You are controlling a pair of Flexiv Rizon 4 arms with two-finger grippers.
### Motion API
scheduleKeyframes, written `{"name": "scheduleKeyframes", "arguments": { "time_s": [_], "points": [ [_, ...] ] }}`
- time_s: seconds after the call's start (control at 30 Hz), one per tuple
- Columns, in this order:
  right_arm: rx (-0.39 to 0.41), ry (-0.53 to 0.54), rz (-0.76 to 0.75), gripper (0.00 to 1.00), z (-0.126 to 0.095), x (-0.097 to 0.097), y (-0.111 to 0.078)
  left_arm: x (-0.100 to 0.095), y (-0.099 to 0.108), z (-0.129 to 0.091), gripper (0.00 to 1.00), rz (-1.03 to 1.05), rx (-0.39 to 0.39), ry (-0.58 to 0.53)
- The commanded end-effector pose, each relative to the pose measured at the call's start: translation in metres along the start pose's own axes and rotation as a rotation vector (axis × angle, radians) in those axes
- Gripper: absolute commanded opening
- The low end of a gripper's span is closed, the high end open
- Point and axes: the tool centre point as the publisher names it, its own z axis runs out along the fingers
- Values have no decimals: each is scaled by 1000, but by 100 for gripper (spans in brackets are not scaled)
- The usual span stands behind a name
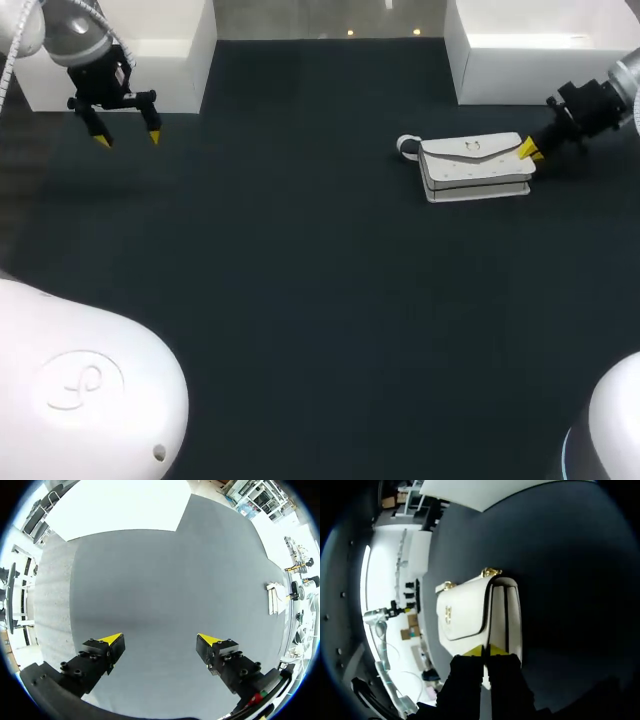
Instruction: Pick up the bag, open it, inspect its contents, close it, and place it on the opposite side
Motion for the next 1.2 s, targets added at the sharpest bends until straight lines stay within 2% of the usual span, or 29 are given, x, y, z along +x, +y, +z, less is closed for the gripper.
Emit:
{"name": "scheduleKeyframes", "arguments": {
  "time_s": [0.03,0.3,0.53,1.07,1.2],
  "points": [
    [56,46,-5,0,-30,-20,15,-4,3,-1,100,-5,11,5],
    [47,49,-11,0,-59,-43,39,-10,2,1,100,-17,15,-6],
    [56,71,3,0,-73,-55,55,-12,0,2,100,-19,11,-2],
    [56,71,3,0,-73,-55,55,-12,0,2,100,-19,11,-2],
    [63,97,22,0,-93,-67,69,-12,0,2,100,-19,11,-2]
  ]
}}
